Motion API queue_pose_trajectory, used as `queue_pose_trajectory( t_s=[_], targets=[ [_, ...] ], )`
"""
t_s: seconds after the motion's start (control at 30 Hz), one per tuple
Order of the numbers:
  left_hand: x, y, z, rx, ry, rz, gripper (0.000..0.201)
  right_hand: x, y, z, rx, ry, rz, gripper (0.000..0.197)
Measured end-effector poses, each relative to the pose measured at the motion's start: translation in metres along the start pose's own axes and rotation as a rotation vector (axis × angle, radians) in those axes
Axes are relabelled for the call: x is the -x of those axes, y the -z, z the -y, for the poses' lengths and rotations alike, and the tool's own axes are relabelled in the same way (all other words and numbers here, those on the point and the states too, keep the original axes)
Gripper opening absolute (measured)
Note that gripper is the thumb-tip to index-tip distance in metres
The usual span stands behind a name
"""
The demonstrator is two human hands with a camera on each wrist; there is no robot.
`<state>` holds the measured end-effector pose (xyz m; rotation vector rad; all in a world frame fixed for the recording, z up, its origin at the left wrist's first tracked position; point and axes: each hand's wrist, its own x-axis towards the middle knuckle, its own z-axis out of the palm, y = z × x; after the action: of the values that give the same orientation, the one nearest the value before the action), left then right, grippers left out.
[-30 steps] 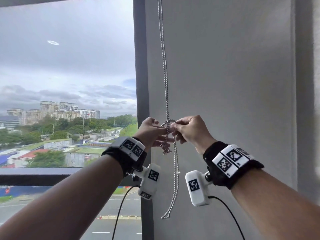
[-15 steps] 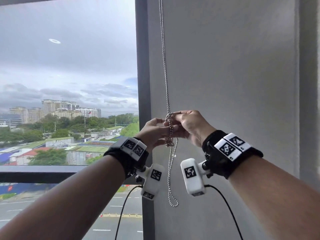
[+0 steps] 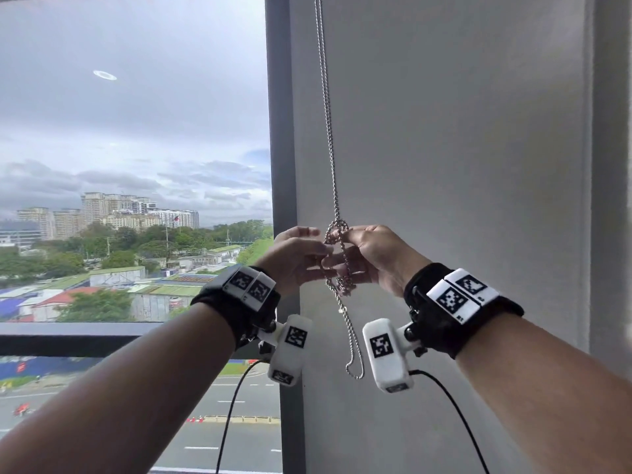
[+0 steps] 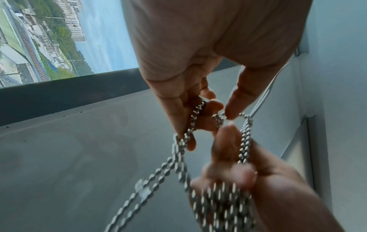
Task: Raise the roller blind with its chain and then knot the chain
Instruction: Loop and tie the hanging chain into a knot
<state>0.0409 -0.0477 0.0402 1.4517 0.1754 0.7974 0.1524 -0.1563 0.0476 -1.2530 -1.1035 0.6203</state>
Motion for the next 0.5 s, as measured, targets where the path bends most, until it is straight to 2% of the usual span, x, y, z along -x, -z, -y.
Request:
queue_pose_trajectory(
  t_s=[0.13,0.3,0.4,0.5],
  targets=[
    [-0.002,0.015,-0.01,0.009,-0.041,-0.026,0.025,0.001,0.007,-0.01,0.106,0.038,-0.051,0.025],
    [0.005,0.026,-0.014,-0.083,-0.049,-0.105,0.023,0.001,0.011,-0.019,0.101,0.08,-0.081,0.026],
    [0.012,0.027,-0.012,-0.281,-0.059,-0.117,0.016,0.001,0.008,-0.023,0.178,0.165,-0.11,0.025],
    [0.015,0.031,-0.013,-0.619,-0.084,-0.125,0.011,-0.004,0.007,-0.031,0.336,0.224,-0.135,0.016]
  ],
)
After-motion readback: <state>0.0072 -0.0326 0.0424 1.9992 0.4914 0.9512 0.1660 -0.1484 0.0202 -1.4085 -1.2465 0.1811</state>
